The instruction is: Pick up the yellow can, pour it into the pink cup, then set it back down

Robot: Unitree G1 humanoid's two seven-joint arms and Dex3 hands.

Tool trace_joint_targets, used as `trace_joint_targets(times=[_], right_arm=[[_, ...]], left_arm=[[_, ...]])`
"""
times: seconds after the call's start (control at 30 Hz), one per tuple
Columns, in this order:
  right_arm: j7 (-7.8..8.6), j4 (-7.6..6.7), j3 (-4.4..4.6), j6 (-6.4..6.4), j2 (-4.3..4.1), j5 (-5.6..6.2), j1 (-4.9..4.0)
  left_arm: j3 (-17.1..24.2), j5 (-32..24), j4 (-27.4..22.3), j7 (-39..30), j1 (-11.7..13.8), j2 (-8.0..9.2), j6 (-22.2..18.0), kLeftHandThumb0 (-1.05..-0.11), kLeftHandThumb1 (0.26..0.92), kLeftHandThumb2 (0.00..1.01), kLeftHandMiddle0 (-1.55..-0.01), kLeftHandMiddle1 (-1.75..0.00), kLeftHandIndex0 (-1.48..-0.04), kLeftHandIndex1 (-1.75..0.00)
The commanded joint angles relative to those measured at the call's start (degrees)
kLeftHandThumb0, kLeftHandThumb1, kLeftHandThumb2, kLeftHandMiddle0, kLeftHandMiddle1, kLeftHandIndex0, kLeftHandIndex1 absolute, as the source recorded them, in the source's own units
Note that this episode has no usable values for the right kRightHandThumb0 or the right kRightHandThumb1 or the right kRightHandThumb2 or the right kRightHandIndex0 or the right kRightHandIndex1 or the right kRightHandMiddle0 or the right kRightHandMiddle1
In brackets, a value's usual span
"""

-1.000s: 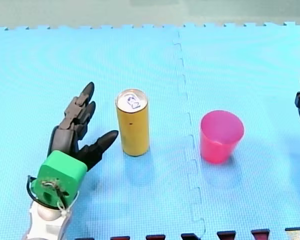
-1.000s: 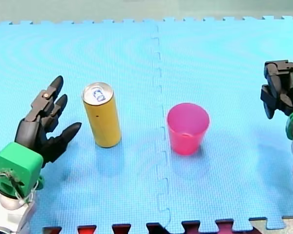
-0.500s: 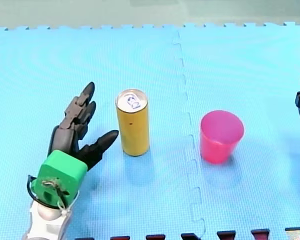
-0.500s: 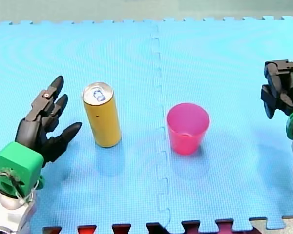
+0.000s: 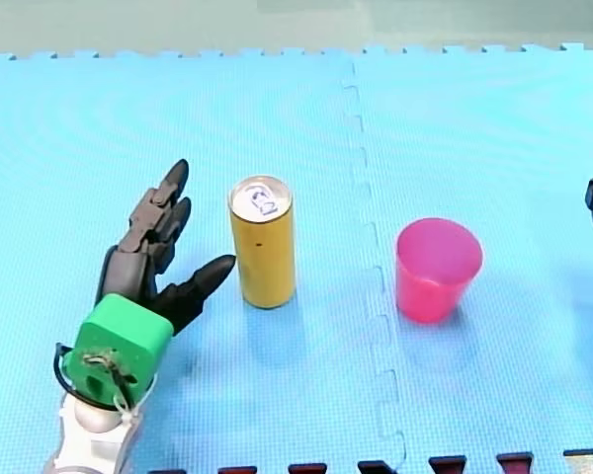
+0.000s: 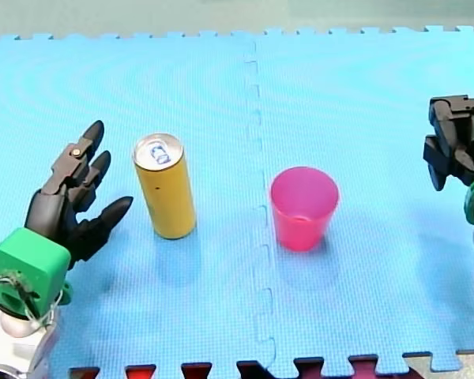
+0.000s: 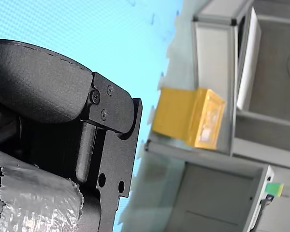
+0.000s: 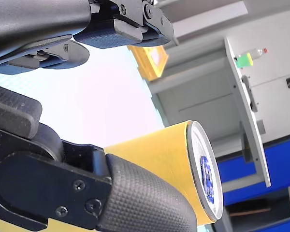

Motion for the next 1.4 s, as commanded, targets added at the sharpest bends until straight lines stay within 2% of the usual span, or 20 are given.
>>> trace_joint_targets(times=[0.0,0.3,0.9,1.37], right_arm=[[-0.15,0.01,0.04,-0.38,-0.26,-0.03,-0.23],[-0.74,0.02,0.39,-0.73,-0.25,-0.39,-0.22],[-0.13,-0.02,0.06,-0.9,-0.41,0.09,0.13],[0.1,0.01,-0.1,-0.73,-0.39,0.25,0.09]], left_arm=[[0.09,-0.02,0.16,-0.04,-0.24,0.33,-0.06,-1.048,0.921,0.05,-0.34,0.0,-0.3,0.0],[0.08,0.0,0.18,-0.1,-0.24,0.37,-0.02,-1.048,0.921,0.06,-0.34,0.0,-0.31,0.0],[-0.75,1.13,0.71,0.96,-0.27,0.3,1.45,-1.048,0.92,0.05,-0.35,-0.01,-0.31,0.0],[-0.78,1.17,0.87,1.43,-0.75,0.33,3.09,-1.048,0.887,0.0,-0.39,-0.02,-0.33,0.0]])
